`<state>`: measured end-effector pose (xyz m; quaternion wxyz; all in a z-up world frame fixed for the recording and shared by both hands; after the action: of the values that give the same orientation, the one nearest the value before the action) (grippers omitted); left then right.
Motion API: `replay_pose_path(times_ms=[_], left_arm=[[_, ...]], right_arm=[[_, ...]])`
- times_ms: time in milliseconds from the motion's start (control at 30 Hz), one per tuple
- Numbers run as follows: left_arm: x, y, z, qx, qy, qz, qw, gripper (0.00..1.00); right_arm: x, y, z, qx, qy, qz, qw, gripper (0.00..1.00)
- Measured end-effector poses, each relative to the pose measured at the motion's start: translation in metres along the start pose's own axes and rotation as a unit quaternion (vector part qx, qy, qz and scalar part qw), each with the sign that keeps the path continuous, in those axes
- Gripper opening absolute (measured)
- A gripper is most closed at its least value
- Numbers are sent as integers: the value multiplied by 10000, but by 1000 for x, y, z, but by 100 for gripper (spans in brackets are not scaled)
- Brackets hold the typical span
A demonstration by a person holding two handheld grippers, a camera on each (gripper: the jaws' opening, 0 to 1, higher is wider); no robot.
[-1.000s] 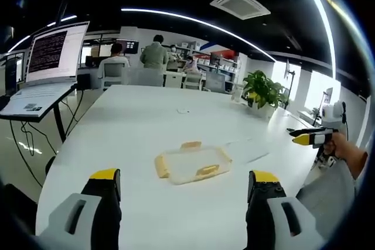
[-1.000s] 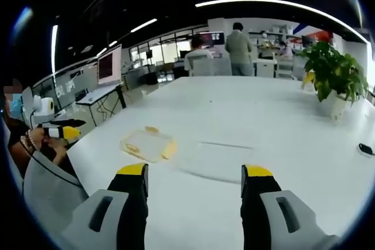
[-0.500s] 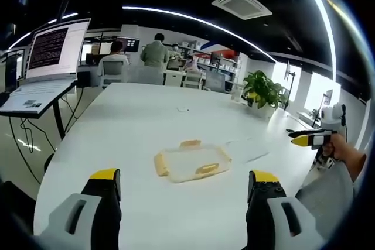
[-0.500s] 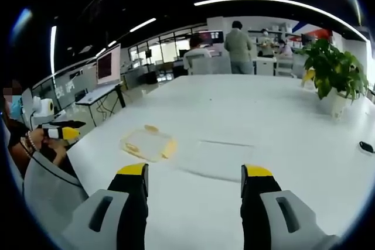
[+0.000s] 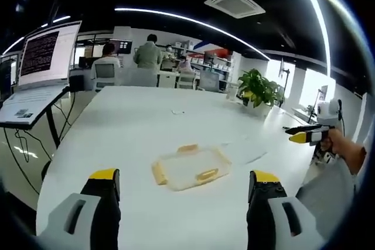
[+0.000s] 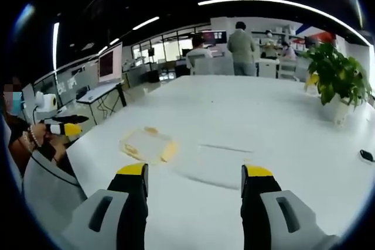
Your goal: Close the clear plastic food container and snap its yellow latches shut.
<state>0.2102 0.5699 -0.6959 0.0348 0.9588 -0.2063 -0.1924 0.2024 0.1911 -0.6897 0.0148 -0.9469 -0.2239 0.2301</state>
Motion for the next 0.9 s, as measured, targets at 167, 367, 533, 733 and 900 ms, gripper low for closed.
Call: replay_pose_path(times_ms=[167,367,533,733,900], left_arm=[[13,-12,-15,227,17,39,9997,90],[31,-24,-29,281,33,224,9993,90],[45,-30,-34,486,-63,361,9981,90],[61,-37,-28,800,-487,643,9935,92],[73,-45,-29,1152,-726,858,9870,89]], right_arm=[[16,0,-19,-213,41,-131,9997,61],[37,-2,-34,-403,48,-282,9988,61],[53,-4,-44,-613,-6,-429,9972,61],[68,-5,-50,-885,-158,-584,9942,60],[81,-9,-47,-1106,-355,-790,9901,60]])
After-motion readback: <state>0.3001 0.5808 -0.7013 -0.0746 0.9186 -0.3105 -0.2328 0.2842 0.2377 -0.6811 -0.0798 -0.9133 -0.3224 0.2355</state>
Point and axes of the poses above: the point that each gripper's makers call its tool centre point, and the gripper's own axes: x roughly forward along the fingers, y roughly to its right, z roughly out of its underside, the point moved 6 cm from there along -x, roughly backward along the fingers, and after that the axes turned 1 degree about -z, right-handed, at the moved point
